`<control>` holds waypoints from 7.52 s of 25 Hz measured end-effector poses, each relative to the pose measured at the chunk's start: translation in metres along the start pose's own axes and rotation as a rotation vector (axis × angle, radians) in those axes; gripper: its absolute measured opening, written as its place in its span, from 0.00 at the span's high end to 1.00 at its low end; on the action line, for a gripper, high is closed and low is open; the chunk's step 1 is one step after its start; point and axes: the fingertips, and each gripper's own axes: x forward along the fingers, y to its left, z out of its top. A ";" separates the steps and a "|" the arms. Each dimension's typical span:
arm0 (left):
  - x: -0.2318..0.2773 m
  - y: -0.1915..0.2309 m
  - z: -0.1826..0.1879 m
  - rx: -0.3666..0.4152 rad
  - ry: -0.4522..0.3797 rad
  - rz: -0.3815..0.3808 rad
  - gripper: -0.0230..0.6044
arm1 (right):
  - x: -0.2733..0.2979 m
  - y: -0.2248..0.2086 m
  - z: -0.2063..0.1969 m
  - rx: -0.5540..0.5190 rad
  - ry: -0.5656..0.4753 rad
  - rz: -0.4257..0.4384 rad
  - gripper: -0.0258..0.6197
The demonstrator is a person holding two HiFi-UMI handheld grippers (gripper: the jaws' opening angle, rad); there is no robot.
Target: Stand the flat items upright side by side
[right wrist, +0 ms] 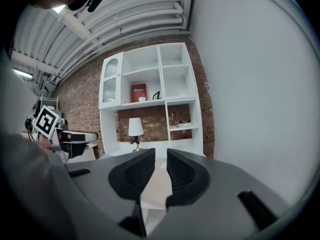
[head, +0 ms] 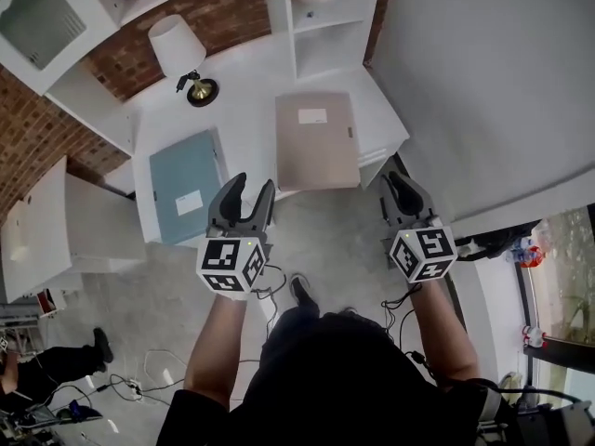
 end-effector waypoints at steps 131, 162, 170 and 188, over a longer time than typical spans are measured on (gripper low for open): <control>0.221 0.171 -0.091 -0.049 0.245 0.125 0.49 | 0.328 -0.038 -0.090 -0.324 0.271 0.517 0.48; 0.157 0.260 -0.055 -0.093 0.170 -0.034 0.49 | 0.490 -0.021 -0.060 -0.030 0.315 -0.308 0.47; 0.152 0.281 -0.061 -0.093 0.186 -0.019 0.49 | 0.529 -0.025 -0.045 -0.026 0.309 -0.365 0.47; 0.156 0.302 -0.067 -0.119 0.227 0.027 0.50 | 0.575 -0.029 -0.045 -0.041 0.271 -0.404 0.44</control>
